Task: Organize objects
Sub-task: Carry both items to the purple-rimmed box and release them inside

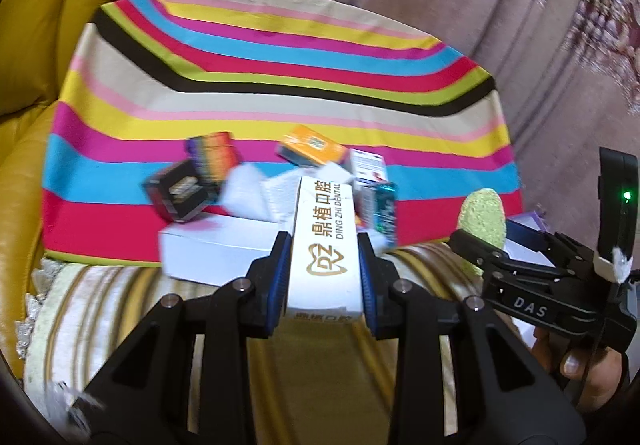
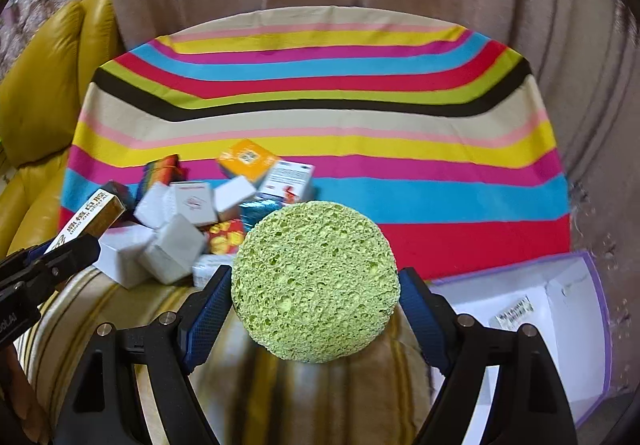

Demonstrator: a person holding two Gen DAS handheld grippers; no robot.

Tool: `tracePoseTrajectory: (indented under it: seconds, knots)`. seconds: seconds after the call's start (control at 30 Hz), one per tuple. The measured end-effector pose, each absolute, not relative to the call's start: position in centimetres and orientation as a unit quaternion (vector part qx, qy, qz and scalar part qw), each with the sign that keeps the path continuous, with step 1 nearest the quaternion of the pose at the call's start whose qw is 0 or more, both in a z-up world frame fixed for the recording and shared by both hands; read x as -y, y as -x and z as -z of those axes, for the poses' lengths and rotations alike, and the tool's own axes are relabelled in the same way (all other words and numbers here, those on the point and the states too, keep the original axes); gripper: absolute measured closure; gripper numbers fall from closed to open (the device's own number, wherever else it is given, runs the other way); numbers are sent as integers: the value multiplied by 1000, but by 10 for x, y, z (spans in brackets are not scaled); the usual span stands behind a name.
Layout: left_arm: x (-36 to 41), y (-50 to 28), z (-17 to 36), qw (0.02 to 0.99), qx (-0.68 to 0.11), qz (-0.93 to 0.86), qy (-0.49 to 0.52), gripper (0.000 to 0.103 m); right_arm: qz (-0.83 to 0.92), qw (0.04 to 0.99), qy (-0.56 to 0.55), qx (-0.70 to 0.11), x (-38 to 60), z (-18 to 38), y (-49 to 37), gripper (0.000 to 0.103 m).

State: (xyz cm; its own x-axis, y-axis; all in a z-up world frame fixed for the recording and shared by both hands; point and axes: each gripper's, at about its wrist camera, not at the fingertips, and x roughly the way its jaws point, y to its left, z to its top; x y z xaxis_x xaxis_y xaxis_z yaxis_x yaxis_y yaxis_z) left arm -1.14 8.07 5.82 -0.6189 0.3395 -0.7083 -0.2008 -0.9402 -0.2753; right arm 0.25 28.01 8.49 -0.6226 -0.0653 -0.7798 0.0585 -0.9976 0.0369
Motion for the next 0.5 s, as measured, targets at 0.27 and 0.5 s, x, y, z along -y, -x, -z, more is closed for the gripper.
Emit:
tracePoseTrajectory:
  seconds: [0.27,0.5]
  knots:
    - [-129,15,-56,201,68,-878,428,67,897,-14,-441,34,-326,-79,-16,20]
    - [-169,19,-53,237,52,-863,444,67,891,-58,-447,49,-366,-73,-29,20]
